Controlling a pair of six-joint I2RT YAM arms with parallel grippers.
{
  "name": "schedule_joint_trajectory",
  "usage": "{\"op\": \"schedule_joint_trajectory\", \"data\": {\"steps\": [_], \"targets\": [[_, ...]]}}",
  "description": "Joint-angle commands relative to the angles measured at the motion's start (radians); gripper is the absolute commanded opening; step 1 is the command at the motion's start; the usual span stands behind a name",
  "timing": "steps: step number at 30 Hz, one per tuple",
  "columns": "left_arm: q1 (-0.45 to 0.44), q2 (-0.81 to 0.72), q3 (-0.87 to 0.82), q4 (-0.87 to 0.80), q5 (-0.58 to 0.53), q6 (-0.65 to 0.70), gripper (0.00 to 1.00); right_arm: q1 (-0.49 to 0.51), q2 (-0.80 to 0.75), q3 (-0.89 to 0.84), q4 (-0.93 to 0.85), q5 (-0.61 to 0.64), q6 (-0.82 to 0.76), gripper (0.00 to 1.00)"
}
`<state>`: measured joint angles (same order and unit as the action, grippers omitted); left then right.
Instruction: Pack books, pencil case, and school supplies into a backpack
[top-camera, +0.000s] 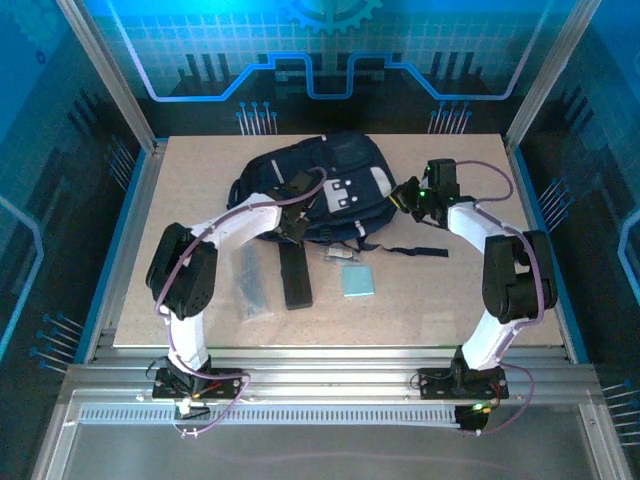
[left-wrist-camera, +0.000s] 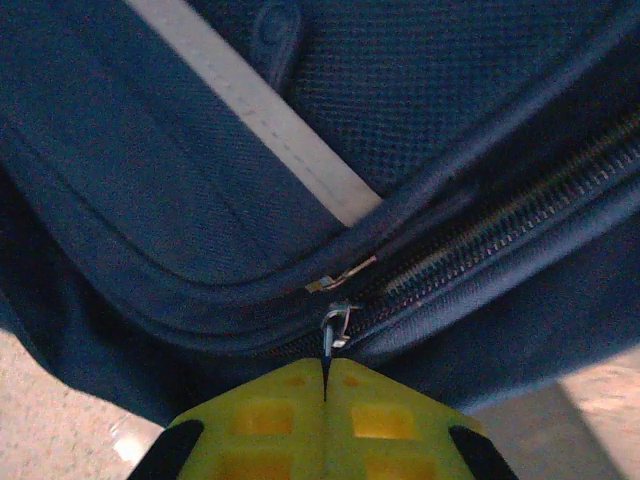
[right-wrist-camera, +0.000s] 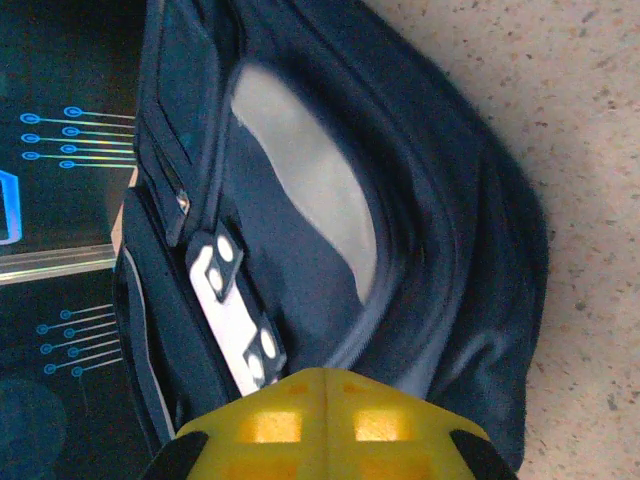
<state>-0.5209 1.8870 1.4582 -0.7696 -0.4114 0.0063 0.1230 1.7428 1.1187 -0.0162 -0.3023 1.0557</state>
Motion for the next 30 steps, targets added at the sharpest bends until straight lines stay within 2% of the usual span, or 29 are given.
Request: {"op": "schedule_joint_trajectory", "data": {"steps": [1, 3, 5, 8, 11, 14, 18, 22, 26, 30], "targets": [[-0.035, -0.078, 0.000, -0.024, 0.087, -0.060, 0.00, 0.036, -0.009, 0.025, -0.030, -0.001, -0.033, 0.00], [-0.045, -0.079, 0.036, -0.022, 0.136, -0.092, 0.00, 0.047, -0.018, 0.016, -0.025, -0.015, -0.025, 0.00], [-0.055, -0.081, 0.076, -0.021, 0.180, -0.114, 0.00, 0.057, -0.025, -0.002, 0.000, -0.048, 0.003, 0.06], [-0.071, -0.087, 0.134, -0.011, 0.252, -0.143, 0.00, 0.085, -0.030, -0.026, 0.040, -0.106, 0.065, 0.27], [-0.096, -0.084, 0.200, -0.013, 0.273, -0.152, 0.00, 0.125, -0.032, -0.057, 0.094, -0.153, 0.140, 0.51], [-0.113, -0.071, 0.257, -0.013, 0.295, -0.156, 0.00, 0.165, -0.019, -0.086, 0.160, -0.206, 0.224, 0.62], [-0.139, -0.030, 0.312, -0.014, 0.300, -0.136, 0.00, 0.208, 0.009, -0.107, 0.238, -0.239, 0.315, 0.67], [-0.164, 0.004, 0.338, -0.033, 0.297, -0.117, 0.00, 0.218, 0.042, -0.110, 0.274, -0.188, 0.359, 0.67], [-0.166, -0.004, 0.316, -0.031, 0.285, -0.118, 0.00, 0.229, 0.098, -0.063, 0.280, -0.200, 0.363, 0.66], [-0.162, -0.030, 0.279, -0.029, 0.228, -0.134, 0.00, 0.219, 0.056, -0.058, 0.187, -0.160, 0.286, 0.66]]}}
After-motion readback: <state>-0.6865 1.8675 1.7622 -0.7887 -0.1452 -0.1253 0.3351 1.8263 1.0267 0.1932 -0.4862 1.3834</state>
